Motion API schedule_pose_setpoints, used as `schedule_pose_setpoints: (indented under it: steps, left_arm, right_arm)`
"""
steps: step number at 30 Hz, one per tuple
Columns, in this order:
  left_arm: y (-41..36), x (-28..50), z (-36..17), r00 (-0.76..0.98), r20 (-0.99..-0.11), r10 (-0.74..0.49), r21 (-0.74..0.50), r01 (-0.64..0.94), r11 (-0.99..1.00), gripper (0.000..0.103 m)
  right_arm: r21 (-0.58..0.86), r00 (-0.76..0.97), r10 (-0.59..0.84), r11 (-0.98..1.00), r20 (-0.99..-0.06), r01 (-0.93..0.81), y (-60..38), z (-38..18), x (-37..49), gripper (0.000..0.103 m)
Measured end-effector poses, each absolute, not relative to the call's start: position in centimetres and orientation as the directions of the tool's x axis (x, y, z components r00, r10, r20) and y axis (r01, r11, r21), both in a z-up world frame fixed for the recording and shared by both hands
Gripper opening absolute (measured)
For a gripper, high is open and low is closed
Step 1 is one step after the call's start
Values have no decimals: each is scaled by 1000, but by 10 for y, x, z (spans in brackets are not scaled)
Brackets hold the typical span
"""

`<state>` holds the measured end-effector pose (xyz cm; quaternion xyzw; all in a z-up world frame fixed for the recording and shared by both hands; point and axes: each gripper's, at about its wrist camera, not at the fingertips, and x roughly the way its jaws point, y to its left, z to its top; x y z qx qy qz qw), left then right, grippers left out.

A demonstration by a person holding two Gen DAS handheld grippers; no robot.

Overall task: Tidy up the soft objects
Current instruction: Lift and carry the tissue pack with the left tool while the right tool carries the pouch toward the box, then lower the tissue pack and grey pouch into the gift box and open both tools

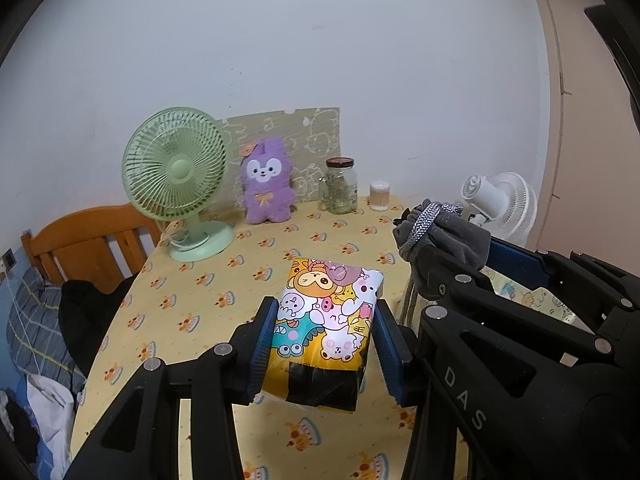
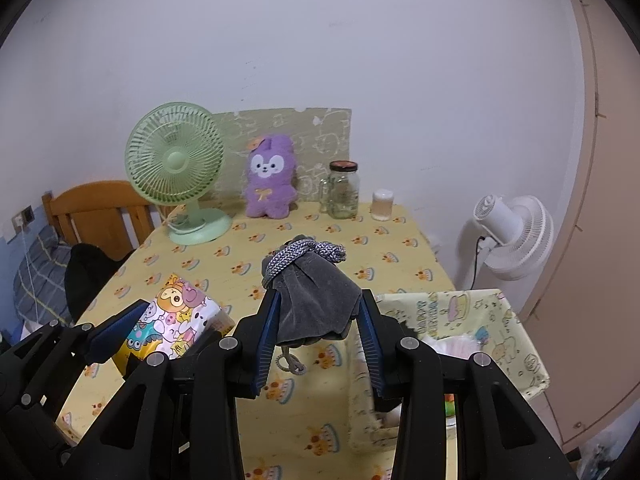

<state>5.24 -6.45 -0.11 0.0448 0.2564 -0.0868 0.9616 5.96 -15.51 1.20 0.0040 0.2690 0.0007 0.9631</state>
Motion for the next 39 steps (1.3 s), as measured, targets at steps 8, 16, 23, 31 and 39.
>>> schedule_pose_setpoints:
  steps: [8,16,23,31,39]
  left_arm:
    - [-85,59,-2,854,-493,-166,43,214,976,48]
    - [-111,68,-4,845,-502,-184,55,244,968,48]
    - [-135,72,-7,836,-507,-208,58,274,960,48]
    - [-165,75,-10,826,-507,-247,53,316,947,48]
    - [-191,82,-19,799,-521,-300,34,371,928,48]
  right_arm:
    - [7,858,-18,1000,-513,25,-178,10,63,42]
    - [20,855,-32,999,-517,49,-204,5,68,42]
    - [21,853,-54,997,-520,75,-228,3,69,42]
    - [16,847,-89,993,-523,114,-257,-2,69,42]
    - [-3,828,-143,986,-542,168,-286,-12,73,42]
